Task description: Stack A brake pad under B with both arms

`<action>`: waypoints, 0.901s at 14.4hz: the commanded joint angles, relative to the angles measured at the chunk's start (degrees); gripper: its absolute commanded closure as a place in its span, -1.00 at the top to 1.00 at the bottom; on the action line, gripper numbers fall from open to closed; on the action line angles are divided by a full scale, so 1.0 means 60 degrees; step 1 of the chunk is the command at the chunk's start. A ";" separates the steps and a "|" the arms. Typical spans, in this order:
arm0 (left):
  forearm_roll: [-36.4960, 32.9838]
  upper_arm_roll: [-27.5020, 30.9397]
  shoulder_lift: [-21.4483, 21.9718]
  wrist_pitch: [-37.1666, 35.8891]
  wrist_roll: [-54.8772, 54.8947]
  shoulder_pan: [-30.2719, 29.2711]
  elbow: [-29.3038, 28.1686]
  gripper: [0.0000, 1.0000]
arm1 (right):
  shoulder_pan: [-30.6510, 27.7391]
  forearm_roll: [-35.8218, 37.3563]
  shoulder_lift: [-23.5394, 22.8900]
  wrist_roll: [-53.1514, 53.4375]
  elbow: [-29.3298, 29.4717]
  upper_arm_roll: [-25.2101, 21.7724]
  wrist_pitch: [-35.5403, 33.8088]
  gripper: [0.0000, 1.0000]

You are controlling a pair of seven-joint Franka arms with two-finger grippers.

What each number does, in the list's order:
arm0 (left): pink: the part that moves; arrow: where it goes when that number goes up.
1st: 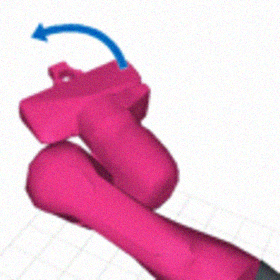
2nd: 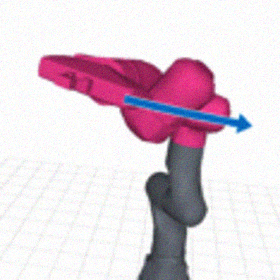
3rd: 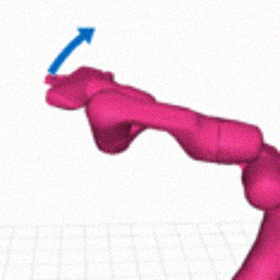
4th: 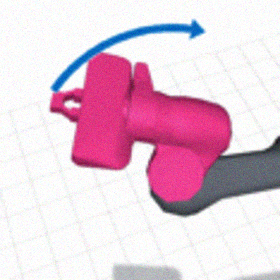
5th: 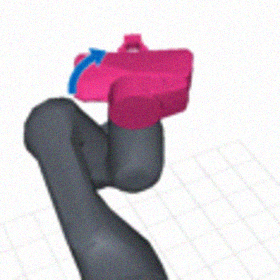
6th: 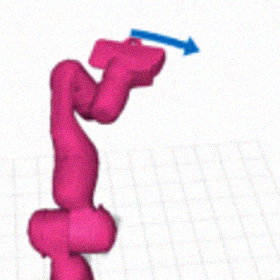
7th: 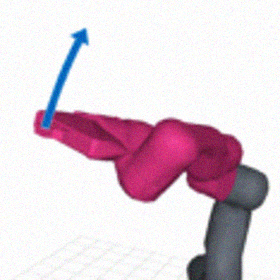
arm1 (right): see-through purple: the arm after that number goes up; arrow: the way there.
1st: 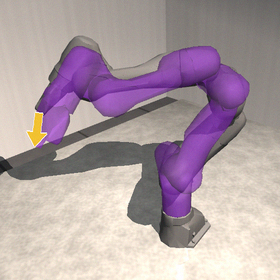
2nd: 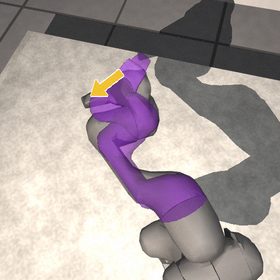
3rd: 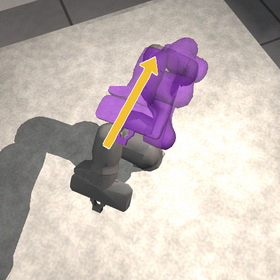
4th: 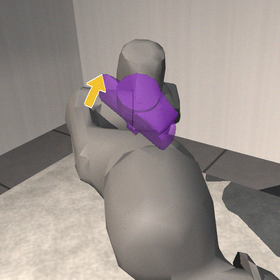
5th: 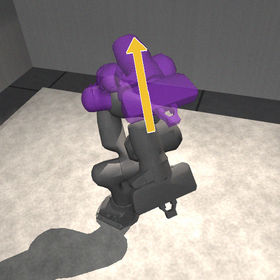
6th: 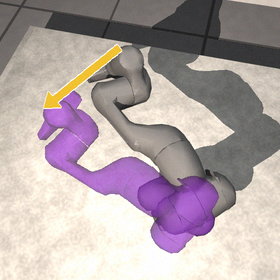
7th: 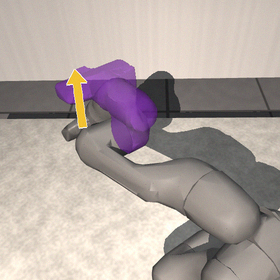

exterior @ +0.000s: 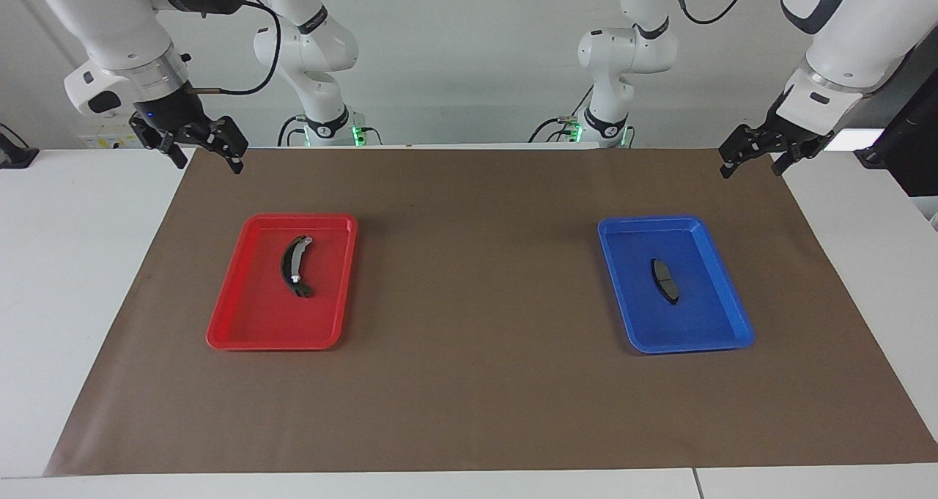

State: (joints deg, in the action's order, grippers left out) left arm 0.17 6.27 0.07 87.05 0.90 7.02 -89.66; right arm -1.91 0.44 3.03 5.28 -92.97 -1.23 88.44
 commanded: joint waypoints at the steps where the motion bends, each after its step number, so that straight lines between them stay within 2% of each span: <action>1: 0.0059 -0.0034 0.0047 -0.0109 0.0069 -0.0086 -0.0027 0.98 | -0.0107 0.0030 0.0183 -0.0250 -0.0208 0.0029 0.0026 0.99; 13: 0.0059 -0.0049 0.0047 -0.0109 0.0069 -0.0086 -0.0027 0.98 | -0.0107 0.0030 0.0183 -0.0191 -0.0237 -0.0001 0.0142 0.99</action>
State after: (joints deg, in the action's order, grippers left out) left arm 0.17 6.27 0.07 87.05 0.90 7.02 -89.66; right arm -1.95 0.44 3.03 5.26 -92.97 -1.40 88.44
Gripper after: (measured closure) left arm 0.009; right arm 0.000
